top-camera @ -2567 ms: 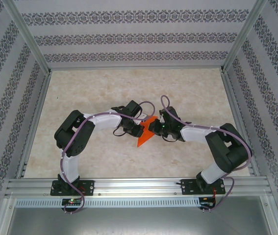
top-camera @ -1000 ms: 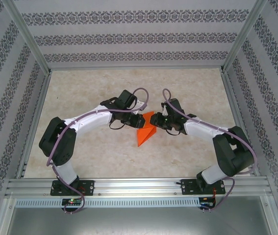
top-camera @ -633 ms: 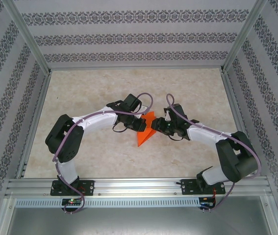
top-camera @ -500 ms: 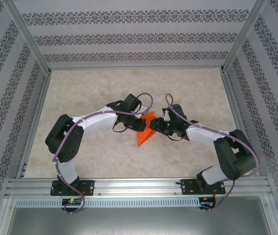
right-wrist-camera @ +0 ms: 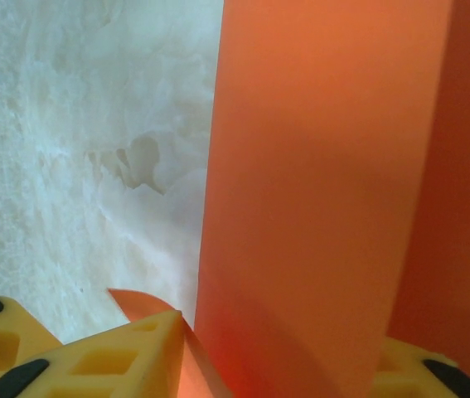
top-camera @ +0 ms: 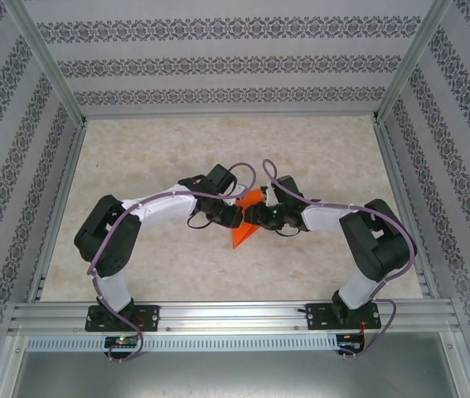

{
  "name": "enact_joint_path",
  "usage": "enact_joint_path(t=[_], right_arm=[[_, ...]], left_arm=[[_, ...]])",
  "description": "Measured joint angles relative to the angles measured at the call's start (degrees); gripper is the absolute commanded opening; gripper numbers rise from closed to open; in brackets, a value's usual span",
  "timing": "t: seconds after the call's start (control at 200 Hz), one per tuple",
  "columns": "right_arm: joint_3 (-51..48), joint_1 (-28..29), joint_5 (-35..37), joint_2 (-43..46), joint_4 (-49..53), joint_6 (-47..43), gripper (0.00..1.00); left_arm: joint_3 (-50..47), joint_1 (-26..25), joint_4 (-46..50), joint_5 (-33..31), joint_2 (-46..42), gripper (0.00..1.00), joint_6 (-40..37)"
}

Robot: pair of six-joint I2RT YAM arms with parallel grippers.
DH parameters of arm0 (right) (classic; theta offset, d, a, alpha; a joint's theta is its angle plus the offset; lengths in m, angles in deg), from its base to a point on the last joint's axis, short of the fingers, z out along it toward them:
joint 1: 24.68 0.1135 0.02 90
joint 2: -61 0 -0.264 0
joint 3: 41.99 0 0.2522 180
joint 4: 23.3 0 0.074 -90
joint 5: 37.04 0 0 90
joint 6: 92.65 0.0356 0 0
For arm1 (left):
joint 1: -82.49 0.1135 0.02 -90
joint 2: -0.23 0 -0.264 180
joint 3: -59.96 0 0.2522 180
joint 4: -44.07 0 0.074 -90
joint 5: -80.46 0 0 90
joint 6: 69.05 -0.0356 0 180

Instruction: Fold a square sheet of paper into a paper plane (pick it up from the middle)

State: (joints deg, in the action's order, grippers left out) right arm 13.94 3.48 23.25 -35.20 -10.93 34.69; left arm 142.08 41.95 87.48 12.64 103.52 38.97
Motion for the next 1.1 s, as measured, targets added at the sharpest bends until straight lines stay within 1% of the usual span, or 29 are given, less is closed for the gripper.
enact_joint_path(t=[0.08,0.165,0.255,0.32,0.38,0.495,0.55,0.679,0.719,0.764,0.824,0.864,0.939,0.984,1.054,1.079,1.099], right_arm=[[0.09,0.26,0.00,-0.42,-0.22,-0.04,0.29],[0.09,0.63,-0.11,-0.63,-0.94,0.04,0.30],[0.02,0.74,-0.85,-0.83,-2.60,0.52,0.33],[-0.35,1.01,-1.09,-0.83,-4.22,0.90,0.32],[-0.74,1.14,-1.16,-0.83,-5.18,1.55,0.28],[-1.60,1.46,-1.51,-0.85,-6.78,2.47,0.22],[-1.75,1.49,-1.51,-0.85,-7.28,3.13,0.17],[-1.95,1.46,-1.49,-0.85,-7.89,3.63,0.12],[-1.95,1.46,-1.49,-0.85,-7.96,3.65,0.12],[-1.97,1.46,-1.49,-0.87,-8.11,3.67,0.09],[-1.97,1.46,-1.51,-0.94,-8.33,3.67,0.08],[-1.97,1.46,-1.49,-1.01,-8.44,3.65,0.00],[-1.97,1.46,-1.44,-1.18,-8.61,3.74,0.00],[-1.97,1.46,-1.49,-1.25,-8.59,3.67,0.08],[-1.97,1.46,-1.46,-1.27,-8.59,3.65,0.10],[-1.97,1.46,-1.46,-1.27,-8.59,3.65,0.14],[-1.97,1.46,-1.46,-1.27,-8.55,3.74,0.21]], left_arm=[[-1.16,-0.02,-0.02,0.02,-0.55,0.16,0.09],[-1.70,-0.07,-0.20,0.00,-0.66,0.16,0.11],[-2.03,-0.11,-0.46,-0.13,-0.66,0.11,0.24],[-2.05,-0.11,-0.48,-0.79,-0.66,0.08,0.35],[-2.03,-0.11,-0.50,-2.08,-0.61,0.05,0.50],[-1.53,-0.11,-0.79,-3.58,0.50,0.04,0.57],[-0.94,-0.11,-1.01,-3.87,1.64,0.04,0.59],[-0.31,-0.11,-1.55,-4.55,4.00,0.04,0.57],[-0.31,-0.11,-1.57,-4.55,4.31,0.03,0.59],[-0.31,-0.11,-1.66,-4.55,4.55,0.03,0.57],[-0.28,-0.11,-1.86,-4.55,4.72,0.04,0.55],[-0.31,-0.11,-1.99,-4.55,4.79,0.04,0.55],[-0.31,-0.11,-2.25,-4.55,4.85,0.04,0.52],[-0.31,-0.11,-2.29,-4.52,4.85,0.05,0.52],[-0.31,-0.11,-2.45,-4.52,4.85,0.06,0.50],[-0.31,-0.11,-2.51,-4.55,4.85,0.06,0.50],[-0.31,-0.11,-2.56,-4.55,4.85,0.06,0.48]])
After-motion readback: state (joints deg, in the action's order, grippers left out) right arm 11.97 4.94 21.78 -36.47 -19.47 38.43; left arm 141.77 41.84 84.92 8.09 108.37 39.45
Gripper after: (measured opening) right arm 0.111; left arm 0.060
